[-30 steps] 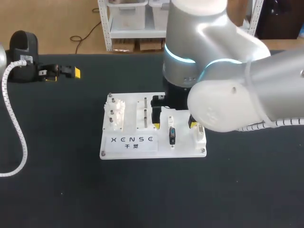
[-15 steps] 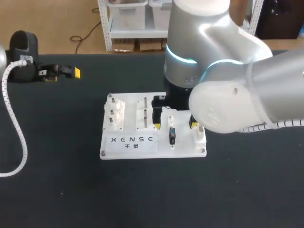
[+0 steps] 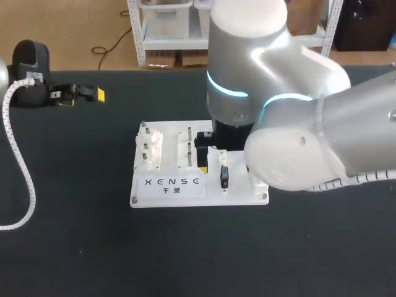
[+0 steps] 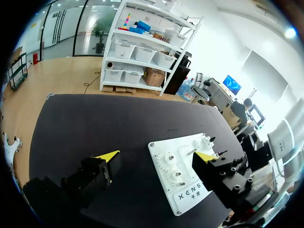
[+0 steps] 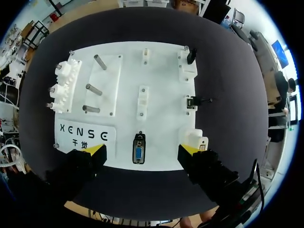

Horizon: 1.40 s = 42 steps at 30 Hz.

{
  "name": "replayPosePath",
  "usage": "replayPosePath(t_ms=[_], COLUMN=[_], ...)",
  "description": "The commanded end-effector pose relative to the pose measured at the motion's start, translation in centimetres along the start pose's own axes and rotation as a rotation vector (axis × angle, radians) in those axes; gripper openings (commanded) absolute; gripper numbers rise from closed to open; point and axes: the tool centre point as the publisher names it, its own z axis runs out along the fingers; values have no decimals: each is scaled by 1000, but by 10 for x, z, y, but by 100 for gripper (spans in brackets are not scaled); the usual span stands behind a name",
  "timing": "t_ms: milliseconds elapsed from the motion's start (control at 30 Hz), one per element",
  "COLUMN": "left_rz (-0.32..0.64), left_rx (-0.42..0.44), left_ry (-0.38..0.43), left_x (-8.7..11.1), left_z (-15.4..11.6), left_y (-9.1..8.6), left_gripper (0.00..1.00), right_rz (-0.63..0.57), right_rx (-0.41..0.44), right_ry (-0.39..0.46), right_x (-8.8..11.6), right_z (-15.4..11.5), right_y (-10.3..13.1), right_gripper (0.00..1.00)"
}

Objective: Insert the USB connector, Ethernet cable, and multi-pin plug into their matching sockets one by one.

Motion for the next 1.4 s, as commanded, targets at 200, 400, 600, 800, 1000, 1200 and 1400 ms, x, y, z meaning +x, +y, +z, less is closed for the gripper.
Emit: replayPosePath(t_ms=[200,400,600,800,1000,1200,1400], left_rz=[0,0,0,0,0,0,0], left_rx=[0,0,0,0,0,0,0], left_ry=[0,0,0,0,0,0,0], left_x=[0,0,0,0,0,0,0], left_z=[0,0,0,0,0,0,0], left_y=[0,0,0,0,0,0,0], left_gripper=[100,100,100,100,100,100,100], right_rz=[82,94,86,75,51,45,45], right_rx=[5,4,6,14,13,4,-23], right_ry=[-21,-14,-7,-5,-11,-31,-76], right_x=[6,4,-1,-5,-4,-2,-2], right_z=[12,15,19,20,19,12,-5], right_y=[-3,-1,4,6,9,6,3], right_gripper=[100,46,40,32,0,0,0])
